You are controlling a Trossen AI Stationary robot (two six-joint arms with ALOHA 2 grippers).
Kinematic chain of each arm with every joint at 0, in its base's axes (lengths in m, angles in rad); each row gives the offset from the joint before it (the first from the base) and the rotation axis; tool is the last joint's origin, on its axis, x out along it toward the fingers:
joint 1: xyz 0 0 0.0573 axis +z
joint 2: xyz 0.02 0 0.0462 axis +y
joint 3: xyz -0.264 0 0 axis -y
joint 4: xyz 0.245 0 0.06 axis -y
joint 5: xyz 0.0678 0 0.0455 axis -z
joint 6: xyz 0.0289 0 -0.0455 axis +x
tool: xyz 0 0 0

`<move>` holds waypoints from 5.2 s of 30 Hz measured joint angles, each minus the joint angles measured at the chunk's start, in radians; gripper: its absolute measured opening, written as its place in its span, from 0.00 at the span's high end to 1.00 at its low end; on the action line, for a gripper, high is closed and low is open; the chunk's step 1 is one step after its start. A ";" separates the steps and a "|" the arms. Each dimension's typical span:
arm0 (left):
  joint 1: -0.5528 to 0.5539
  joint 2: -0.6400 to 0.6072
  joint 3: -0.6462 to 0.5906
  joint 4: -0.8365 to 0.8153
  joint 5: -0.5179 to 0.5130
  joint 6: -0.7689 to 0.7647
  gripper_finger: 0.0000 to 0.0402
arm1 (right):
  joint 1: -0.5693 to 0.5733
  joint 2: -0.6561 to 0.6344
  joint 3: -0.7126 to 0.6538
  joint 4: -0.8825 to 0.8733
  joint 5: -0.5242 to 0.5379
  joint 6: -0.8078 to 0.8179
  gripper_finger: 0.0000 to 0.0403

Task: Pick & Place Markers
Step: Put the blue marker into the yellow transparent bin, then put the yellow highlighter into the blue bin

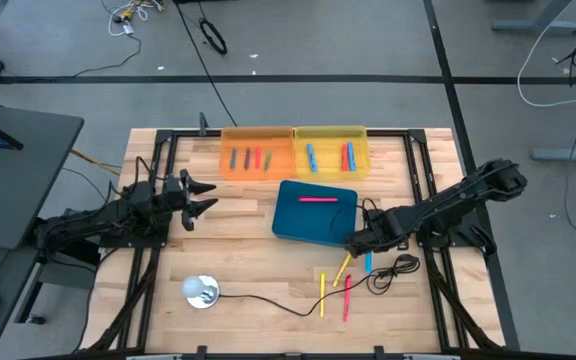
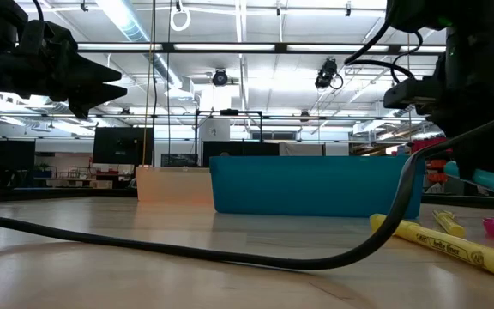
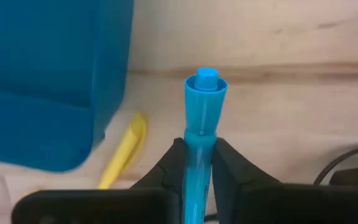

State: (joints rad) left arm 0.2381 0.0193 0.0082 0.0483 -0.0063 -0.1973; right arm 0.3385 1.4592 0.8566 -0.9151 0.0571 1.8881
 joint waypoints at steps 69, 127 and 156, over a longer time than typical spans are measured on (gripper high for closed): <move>0.000 0.000 0.000 0.000 0.000 0.000 0.45 | -0.801 0.127 0.568 -0.254 -0.173 -0.910 0.90; 0.000 0.000 0.000 0.000 0.000 0.000 0.45 | -1.105 0.735 0.958 -0.275 -0.126 -1.223 0.90; 0.000 0.000 0.000 0.000 0.000 0.000 0.45 | -1.119 0.738 0.958 -0.308 -0.099 -1.322 0.51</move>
State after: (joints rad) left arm 0.2379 0.0193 0.0082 0.0483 -0.0067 -0.1969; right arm -0.7803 2.1967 1.8149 -1.2236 -0.0418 0.5662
